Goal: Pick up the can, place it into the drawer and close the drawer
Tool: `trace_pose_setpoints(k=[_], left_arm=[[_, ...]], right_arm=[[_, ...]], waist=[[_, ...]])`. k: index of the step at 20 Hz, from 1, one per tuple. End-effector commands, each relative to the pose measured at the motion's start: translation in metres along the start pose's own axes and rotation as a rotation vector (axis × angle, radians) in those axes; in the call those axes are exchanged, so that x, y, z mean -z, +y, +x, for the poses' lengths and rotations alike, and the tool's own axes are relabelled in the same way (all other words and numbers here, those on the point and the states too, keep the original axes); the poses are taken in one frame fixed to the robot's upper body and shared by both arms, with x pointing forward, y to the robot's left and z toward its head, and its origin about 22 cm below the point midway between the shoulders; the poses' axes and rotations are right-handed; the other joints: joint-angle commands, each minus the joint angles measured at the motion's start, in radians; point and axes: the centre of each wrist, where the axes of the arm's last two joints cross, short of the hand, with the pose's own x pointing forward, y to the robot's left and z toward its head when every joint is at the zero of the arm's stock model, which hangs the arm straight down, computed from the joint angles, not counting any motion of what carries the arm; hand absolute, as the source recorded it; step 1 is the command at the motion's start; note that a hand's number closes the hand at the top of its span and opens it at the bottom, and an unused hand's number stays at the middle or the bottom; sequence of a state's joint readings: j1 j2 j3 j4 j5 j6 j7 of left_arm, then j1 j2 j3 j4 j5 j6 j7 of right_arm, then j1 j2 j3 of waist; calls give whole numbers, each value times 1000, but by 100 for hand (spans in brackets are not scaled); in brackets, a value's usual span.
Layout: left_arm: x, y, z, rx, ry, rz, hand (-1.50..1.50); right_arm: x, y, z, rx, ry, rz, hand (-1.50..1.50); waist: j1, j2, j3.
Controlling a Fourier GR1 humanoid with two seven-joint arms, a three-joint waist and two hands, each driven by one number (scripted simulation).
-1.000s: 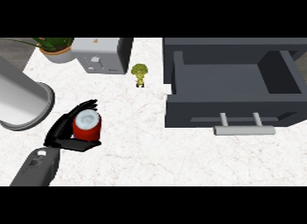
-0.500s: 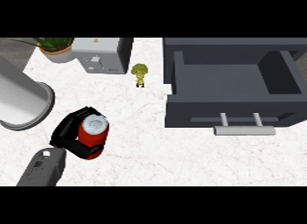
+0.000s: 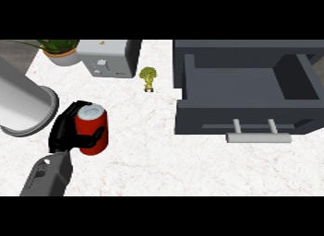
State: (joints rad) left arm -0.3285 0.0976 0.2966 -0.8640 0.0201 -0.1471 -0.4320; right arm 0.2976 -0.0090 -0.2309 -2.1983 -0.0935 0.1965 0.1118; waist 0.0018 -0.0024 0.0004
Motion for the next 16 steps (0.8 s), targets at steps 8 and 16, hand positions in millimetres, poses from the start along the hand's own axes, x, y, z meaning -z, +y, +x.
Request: trace_pose_setpoints(k=[8,16], left_arm=[[15,-40,65,33,-77,-31,150],[34,-123,126,41,-156,-89,150]], right_arm=[[-14,-6,3,-14,-5,-7,-150],[8,-10,9,-9,-23,-13,-150]], waist=[[-5,0,0],[-8,1,0]])
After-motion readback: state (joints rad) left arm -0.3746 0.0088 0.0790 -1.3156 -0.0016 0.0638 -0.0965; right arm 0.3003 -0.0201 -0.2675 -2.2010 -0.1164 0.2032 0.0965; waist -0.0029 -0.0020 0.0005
